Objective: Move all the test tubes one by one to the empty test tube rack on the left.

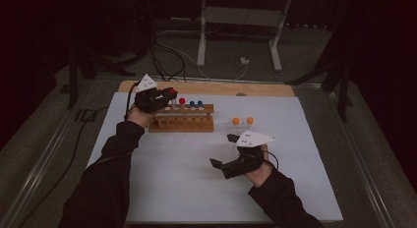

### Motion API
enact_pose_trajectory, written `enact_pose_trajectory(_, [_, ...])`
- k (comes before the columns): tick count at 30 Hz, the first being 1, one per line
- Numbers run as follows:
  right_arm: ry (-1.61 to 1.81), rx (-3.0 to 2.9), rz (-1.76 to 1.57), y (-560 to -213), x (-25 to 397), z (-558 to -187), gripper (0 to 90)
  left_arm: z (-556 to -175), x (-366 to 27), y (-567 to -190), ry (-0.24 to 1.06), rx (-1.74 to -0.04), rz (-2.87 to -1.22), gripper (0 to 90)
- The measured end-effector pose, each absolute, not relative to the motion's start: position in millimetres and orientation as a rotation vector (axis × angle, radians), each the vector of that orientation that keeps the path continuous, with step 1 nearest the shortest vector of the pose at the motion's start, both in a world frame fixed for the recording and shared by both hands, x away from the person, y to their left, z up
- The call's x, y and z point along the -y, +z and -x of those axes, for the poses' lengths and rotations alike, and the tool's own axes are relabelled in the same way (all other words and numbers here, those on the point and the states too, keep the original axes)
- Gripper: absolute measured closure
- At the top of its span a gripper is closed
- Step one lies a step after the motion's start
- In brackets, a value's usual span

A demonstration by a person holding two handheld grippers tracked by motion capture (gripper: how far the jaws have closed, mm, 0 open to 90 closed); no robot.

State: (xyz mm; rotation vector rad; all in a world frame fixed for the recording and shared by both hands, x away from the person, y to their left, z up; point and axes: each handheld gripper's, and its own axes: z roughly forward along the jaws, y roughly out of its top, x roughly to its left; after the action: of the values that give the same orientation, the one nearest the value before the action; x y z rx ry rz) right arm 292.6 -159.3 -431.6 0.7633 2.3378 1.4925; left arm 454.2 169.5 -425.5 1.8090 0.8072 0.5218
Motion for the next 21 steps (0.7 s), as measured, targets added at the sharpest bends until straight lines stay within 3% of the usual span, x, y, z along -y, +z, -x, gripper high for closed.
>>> enact_pose_trajectory(21, [1.49, -2.348, -0.761, -431, 160, -292, 0.0, -454, -163, -450, 0.506, -0.844, -1.892, 71.5])
